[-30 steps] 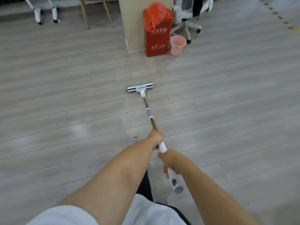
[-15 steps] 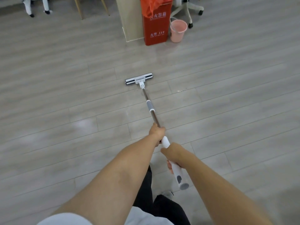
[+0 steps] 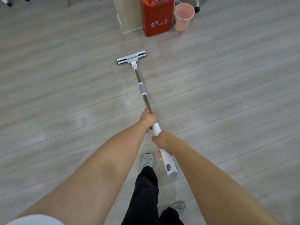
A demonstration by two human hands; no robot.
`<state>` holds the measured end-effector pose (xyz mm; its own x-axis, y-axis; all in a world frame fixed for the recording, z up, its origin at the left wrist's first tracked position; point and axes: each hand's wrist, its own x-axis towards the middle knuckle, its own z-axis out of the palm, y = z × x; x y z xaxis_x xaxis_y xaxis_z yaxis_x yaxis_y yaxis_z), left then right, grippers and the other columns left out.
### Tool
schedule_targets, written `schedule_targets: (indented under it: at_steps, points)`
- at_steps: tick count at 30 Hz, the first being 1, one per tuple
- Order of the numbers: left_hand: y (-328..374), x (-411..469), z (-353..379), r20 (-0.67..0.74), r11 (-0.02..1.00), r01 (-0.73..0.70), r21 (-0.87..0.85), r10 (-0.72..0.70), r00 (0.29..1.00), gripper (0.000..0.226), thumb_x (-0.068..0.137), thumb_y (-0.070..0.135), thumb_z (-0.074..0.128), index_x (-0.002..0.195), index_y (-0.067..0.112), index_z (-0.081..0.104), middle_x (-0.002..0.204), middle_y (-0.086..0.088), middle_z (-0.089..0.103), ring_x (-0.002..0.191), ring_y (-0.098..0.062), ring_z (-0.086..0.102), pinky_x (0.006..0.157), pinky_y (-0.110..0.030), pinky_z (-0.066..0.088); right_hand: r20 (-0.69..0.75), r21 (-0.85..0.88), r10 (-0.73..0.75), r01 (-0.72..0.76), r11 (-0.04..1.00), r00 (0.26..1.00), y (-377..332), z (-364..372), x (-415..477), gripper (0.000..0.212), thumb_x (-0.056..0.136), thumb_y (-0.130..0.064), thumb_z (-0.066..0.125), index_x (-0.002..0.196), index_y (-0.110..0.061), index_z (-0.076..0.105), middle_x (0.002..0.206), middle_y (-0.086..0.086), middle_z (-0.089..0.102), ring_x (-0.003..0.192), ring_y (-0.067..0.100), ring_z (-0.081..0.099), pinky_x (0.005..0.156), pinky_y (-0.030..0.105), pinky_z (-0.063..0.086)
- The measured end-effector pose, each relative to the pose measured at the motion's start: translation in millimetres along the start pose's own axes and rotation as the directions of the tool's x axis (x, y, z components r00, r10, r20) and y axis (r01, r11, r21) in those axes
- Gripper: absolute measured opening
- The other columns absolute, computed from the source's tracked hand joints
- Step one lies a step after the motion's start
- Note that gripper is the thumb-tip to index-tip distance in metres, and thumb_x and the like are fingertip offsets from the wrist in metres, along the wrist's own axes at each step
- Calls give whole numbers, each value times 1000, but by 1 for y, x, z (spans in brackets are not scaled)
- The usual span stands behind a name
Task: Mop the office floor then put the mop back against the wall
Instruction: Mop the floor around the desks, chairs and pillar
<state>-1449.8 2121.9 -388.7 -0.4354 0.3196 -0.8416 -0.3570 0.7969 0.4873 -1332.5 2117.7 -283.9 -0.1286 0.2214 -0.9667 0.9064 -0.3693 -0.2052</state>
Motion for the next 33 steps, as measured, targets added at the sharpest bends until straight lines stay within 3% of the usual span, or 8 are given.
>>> schedule_targets:
  at_steps: [7, 11, 13, 19, 25, 29, 33]
  points:
    - [-12, -6, 30, -31, 988, 31, 149, -27, 999, 59, 97, 24, 46, 152, 29, 26, 120, -11, 62, 101, -33, 67, 69, -41, 61, -16, -57, 0, -1, 998, 1000, 32, -10, 6, 20, 97, -25, 45, 103, -7, 52, 64, 9, 58, 52, 24, 56, 60, 35, 56]
    - [-48, -40, 62, -43, 985, 41, 168, -34, 998, 55, 96, 24, 47, 148, 26, 29, 116, -13, 62, 98, -34, 68, 68, -44, 62, -8, -99, -37, 36, 994, 999, 88, -12, -9, 18, 99, -26, 46, 98, -9, 49, 68, 9, 61, 59, 25, 59, 75, 41, 61]
    - [-76, -65, 81, -51, 986, 52, 159, -45, 998, 50, 95, 21, 46, 144, 25, 33, 114, -13, 62, 97, -34, 68, 64, -41, 61, 2, -96, -23, 23, 995, 1000, 129, -10, -22, 17, 99, -28, 47, 98, -11, 50, 70, 9, 62, 61, 26, 60, 75, 40, 61]
    - [-189, -181, 148, -35, 991, 61, 119, -57, 998, 42, 97, 21, 48, 138, 22, 38, 114, -12, 61, 99, -32, 67, 57, -35, 57, -16, -111, 57, -58, 992, 998, 287, 5, -83, 24, 99, -31, 51, 110, -10, 54, 75, 8, 64, 53, 20, 58, 48, 26, 51]
    - [-287, -292, 208, -1, 988, 114, 102, -114, 993, 55, 98, 20, 45, 150, 28, 28, 112, -7, 58, 91, -27, 63, 65, -37, 60, 24, -174, 15, -10, 985, 1000, 431, 16, -146, 31, 98, -26, 47, 121, -6, 51, 74, 10, 62, 54, 22, 59, 53, 30, 55]
    - [-298, -329, 215, -26, 991, 112, 73, -110, 994, 49, 99, 22, 47, 145, 26, 33, 117, -10, 59, 98, -30, 64, 78, -45, 62, 13, -155, 14, -12, 988, 1000, 454, 16, -171, 30, 97, -26, 47, 120, -8, 50, 75, 9, 63, 57, 22, 60, 55, 30, 57]
    - [-289, -326, 204, -39, 991, 82, 107, -78, 996, 53, 96, 23, 49, 147, 22, 34, 120, -11, 59, 98, -29, 64, 68, -38, 61, -6, -133, -4, 3, 991, 1000, 440, 21, -168, 25, 97, -27, 50, 114, -7, 51, 75, 10, 64, 57, 23, 60, 62, 36, 60]
